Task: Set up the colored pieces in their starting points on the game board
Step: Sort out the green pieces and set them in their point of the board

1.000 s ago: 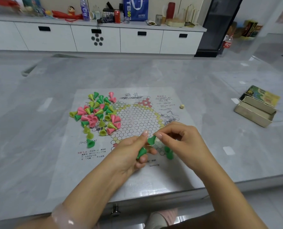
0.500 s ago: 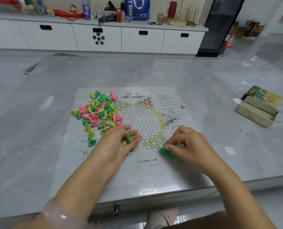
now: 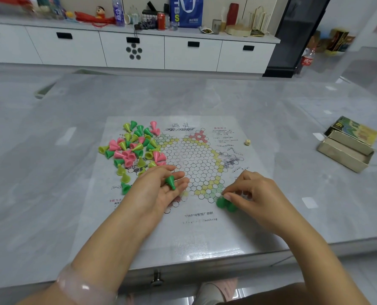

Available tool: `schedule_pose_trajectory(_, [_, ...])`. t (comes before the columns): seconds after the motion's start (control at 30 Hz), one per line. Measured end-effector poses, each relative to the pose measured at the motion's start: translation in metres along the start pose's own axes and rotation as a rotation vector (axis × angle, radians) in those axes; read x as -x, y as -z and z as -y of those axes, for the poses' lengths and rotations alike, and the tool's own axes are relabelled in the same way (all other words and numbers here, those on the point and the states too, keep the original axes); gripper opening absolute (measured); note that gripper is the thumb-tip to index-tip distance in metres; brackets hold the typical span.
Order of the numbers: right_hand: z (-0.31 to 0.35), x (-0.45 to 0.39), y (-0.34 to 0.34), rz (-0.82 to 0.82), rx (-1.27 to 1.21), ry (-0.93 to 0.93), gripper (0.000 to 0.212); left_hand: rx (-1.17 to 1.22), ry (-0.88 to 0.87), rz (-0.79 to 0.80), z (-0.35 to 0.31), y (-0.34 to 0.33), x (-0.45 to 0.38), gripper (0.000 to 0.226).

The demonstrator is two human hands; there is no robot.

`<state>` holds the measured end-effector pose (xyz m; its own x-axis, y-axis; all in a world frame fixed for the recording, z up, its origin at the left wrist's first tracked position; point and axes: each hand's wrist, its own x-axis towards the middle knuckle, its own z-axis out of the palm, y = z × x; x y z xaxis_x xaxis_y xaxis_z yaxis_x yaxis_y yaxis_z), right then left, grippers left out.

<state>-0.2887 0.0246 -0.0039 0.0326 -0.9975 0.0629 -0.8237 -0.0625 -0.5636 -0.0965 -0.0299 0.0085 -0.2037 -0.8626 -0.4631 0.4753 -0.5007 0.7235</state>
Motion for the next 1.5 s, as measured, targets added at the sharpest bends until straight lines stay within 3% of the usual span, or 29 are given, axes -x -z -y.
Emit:
schedule_pose_trajectory(0.23, [0.003,0.0,0.001,-0.095,-0.088,0.005,0.011,0.012,0.007,-0.002,-0.002,0.001,0.001,0.012])
schedule_pose_trajectory(0.47, [0.015,-0.009,0.002,-0.369,-0.251,-0.033,0.019,0.132,-0.098,-0.035,-0.019,0.016,0.0,0.014])
schedule_pose_trajectory(0.57, [0.032,-0.02,-0.006,-0.41,-0.263,-0.022,0.017,0.196,-0.137,-0.087,-0.034,0.031,0.0,0.014])
schedule_pose_trajectory(0.93, [0.1,-0.066,-0.07,-0.1,-0.034,0.211,0.024,0.176,-0.086,-0.19,-0.063,0.09,-0.001,0.02])
schedule_pose_trajectory(1.33, [0.123,-0.157,-0.077,0.123,0.29,0.074,0.021,0.211,-0.05,-0.17,-0.079,0.09,-0.009,0.018])
schedule_pose_trajectory(1.5, [0.129,-0.167,-0.088,0.189,0.422,0.017,0.032,0.199,-0.028,-0.155,-0.077,0.087,-0.008,0.018])
